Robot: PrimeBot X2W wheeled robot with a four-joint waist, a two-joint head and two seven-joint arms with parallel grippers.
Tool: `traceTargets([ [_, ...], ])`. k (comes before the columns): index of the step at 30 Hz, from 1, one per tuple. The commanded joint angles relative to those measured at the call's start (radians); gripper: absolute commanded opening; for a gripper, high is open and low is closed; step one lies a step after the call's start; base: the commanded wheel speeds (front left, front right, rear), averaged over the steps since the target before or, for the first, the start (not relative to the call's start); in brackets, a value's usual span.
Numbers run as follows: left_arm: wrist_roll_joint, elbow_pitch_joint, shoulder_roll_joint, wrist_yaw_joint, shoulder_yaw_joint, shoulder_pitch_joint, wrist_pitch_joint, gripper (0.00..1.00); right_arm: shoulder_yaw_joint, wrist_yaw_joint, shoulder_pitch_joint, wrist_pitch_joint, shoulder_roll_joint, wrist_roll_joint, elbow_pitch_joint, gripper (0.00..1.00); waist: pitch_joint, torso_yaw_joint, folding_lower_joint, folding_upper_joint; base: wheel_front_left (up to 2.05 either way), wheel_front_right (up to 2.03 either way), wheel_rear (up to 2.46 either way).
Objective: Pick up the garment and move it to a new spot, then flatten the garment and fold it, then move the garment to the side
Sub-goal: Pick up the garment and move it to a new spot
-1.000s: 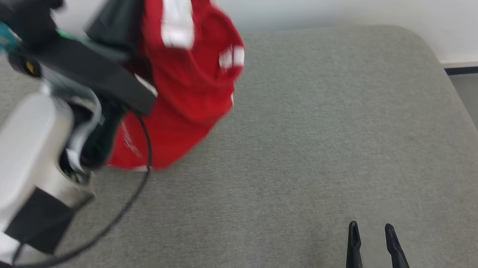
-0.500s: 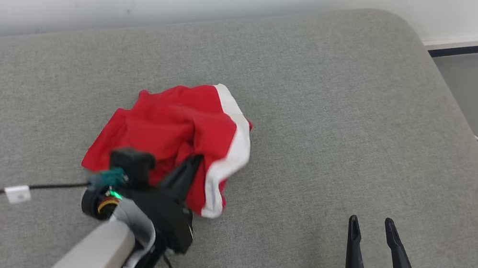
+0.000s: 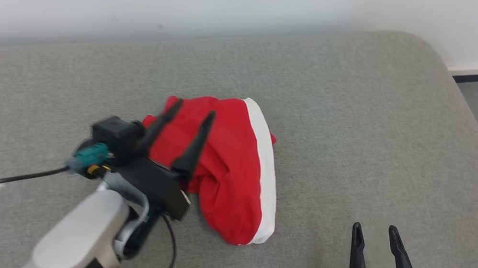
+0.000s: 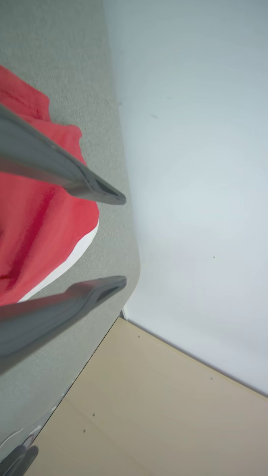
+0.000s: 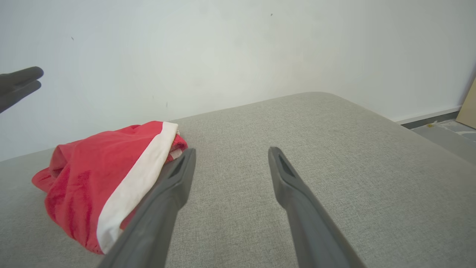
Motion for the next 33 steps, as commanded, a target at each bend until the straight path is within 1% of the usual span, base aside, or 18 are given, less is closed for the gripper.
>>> traceTargets([
  [1, 0.023, -0.018, 0.015, 0.0, 0.017, 0.015, -0.007, 1.0, 0.002, -0.002, 0.009, -0.001, 0.001, -0.004, -0.004, 1.0, -0.016, 0.023, 0.0, 0.0, 0.0, 0.0, 0.0],
  [5, 0.11, -0.14, 0.066, 0.03, 0.1, 0.081, -0.006, 1.0, 0.0, -0.002, 0.014, 0.0, 0.001, -0.006, -0.01, 1.0, -0.022, 0.052, 0.0, 0.0, 0.0, 0.0, 0.0],
  [8, 0.215, -0.224, 0.113, 0.055, 0.156, 0.154, -0.006, 1.0, 0.001, -0.002, 0.012, -0.001, 0.002, -0.007, -0.012, 1.0, -0.026, 0.067, 0.0, 0.0, 0.0, 0.0, 0.0],
  [13, 0.301, -0.319, 0.146, 0.069, 0.266, 0.3, -0.006, 1.0, -0.001, -0.002, 0.022, -0.001, 0.001, -0.012, -0.014, 1.0, -0.041, 0.095, 0.0, 0.0, 0.0, 0.0, 0.0],
  [18, 0.374, -0.405, 0.129, 0.076, 0.371, 0.438, -0.006, 1.0, -0.005, -0.002, 0.039, -0.001, 0.001, -0.019, -0.016, 1.0, -0.056, 0.123, 0.0, 0.0, 0.0, 0.0, 0.0],
  [25, 0.452, -0.489, 0.046, 0.065, 0.514, 0.589, -0.006, 1.0, -0.005, -0.002, 0.05, -0.001, 0.001, -0.024, -0.015, 1.0, -0.076, 0.148, 0.0, 0.0, 0.0, 0.0, 0.0],
  [26, 0.464, -0.492, 0.037, 0.057, 0.53, 0.607, -0.006, 1.0, -0.003, -0.002, 0.05, -0.001, 0.001, -0.024, -0.016, 1.0, -0.079, 0.15, 0.0, 0.0, 0.0, 0.0, 0.0],
  [29, 0.492, -0.483, 0.004, 0.039, 0.562, 0.659, -0.006, 1.0, 0.0, -0.002, 0.057, -0.001, 0.001, -0.025, -0.014, 1.0, -0.088, 0.154, 0.0, 0.0, 0.0, 0.0, 0.0],
  [33, 0.523, -0.462, -0.025, 0.019, 0.574, 0.697, -0.006, 1.0, 0.001, -0.002, 0.063, -0.001, 0.001, -0.024, -0.009, 1.0, -0.097, 0.162, 0.0, 0.0, 0.0, 0.0, 0.0],
])
